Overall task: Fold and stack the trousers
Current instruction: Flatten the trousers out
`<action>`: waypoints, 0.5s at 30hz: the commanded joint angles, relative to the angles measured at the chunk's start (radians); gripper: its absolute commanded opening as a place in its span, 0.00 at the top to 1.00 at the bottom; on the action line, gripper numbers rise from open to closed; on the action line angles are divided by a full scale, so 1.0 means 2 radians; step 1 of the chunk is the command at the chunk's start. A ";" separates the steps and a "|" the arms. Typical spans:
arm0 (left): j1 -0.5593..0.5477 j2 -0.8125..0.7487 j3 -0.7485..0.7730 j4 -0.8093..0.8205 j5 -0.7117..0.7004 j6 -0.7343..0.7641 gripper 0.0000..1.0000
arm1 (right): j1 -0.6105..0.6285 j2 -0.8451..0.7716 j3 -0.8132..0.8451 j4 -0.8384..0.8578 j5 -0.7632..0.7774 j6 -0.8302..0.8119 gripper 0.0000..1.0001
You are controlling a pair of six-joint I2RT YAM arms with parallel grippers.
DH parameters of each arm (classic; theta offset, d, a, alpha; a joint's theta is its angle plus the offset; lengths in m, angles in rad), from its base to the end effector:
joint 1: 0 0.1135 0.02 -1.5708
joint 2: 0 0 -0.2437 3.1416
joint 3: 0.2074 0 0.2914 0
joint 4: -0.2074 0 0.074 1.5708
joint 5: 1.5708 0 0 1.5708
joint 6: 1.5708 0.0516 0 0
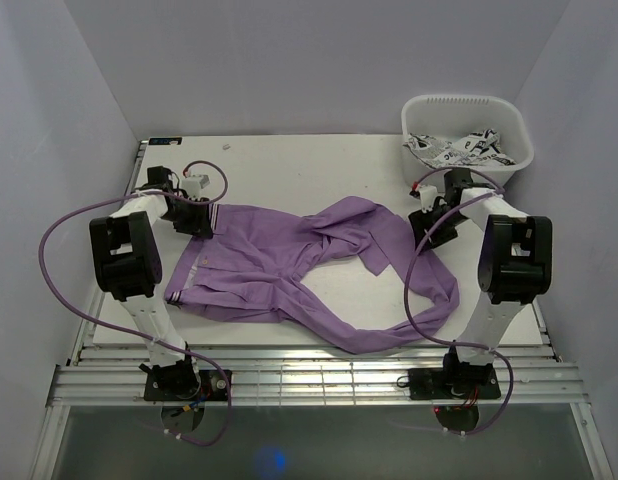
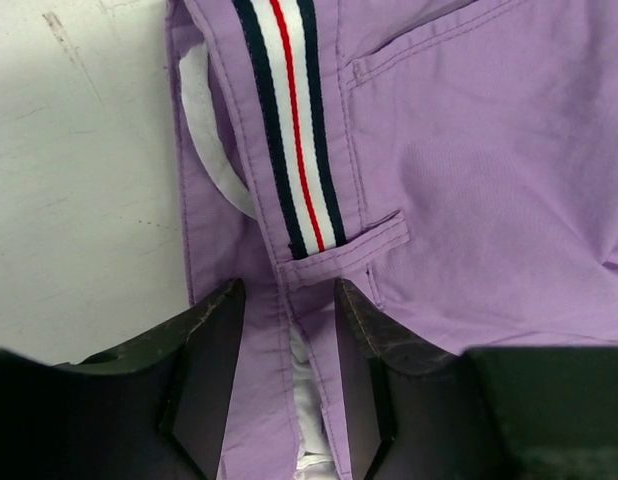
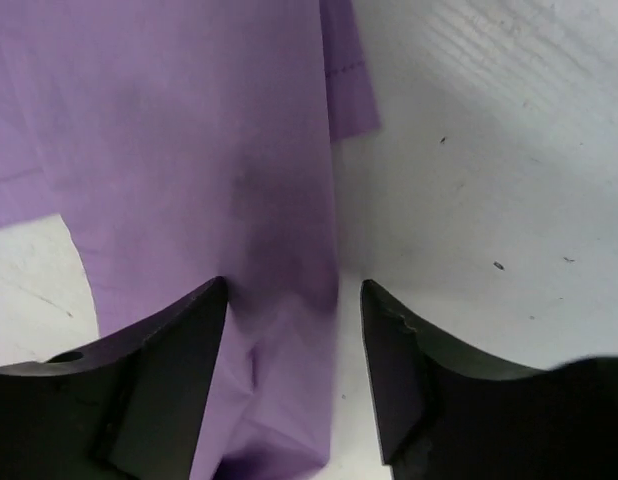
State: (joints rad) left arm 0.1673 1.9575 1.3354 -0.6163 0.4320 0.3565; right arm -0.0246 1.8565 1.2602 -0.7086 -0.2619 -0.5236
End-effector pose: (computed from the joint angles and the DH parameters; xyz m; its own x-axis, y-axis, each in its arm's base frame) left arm 0.4158 0.0483 0.1076 -0.8792 0.1729 -0.4439 0.3098 0.9154 -0.2570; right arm 0.3911 0.0037 0.1173 -0.8132 -0.4631 -0.3525 -0.5206 0.8496 0.0850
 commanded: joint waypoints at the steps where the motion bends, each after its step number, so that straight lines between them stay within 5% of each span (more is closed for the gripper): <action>1: 0.004 -0.001 -0.010 0.004 -0.023 -0.009 0.48 | 0.012 -0.002 -0.005 0.043 0.005 0.018 0.41; 2: 0.004 0.007 -0.008 0.004 -0.027 -0.011 0.50 | 0.012 -0.006 -0.014 0.047 0.012 0.014 0.69; 4: 0.004 0.015 -0.007 0.007 -0.041 -0.016 0.58 | 0.012 -0.018 -0.046 0.058 0.041 -0.003 0.90; 6: 0.008 0.022 -0.008 0.011 -0.051 -0.019 0.66 | -0.005 -0.046 -0.074 0.056 0.055 -0.012 0.92; 10: 0.020 0.032 -0.009 0.016 -0.061 -0.028 1.00 | -0.064 -0.112 -0.107 0.044 0.082 -0.051 0.92; 15: 0.038 0.035 -0.010 0.024 -0.068 -0.029 1.00 | -0.156 -0.200 -0.138 0.016 0.121 -0.116 0.92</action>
State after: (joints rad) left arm 0.2035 1.9739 1.3365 -0.5827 0.4099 0.2859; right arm -0.2695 1.5532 1.0088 -0.6342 -0.0994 -0.6418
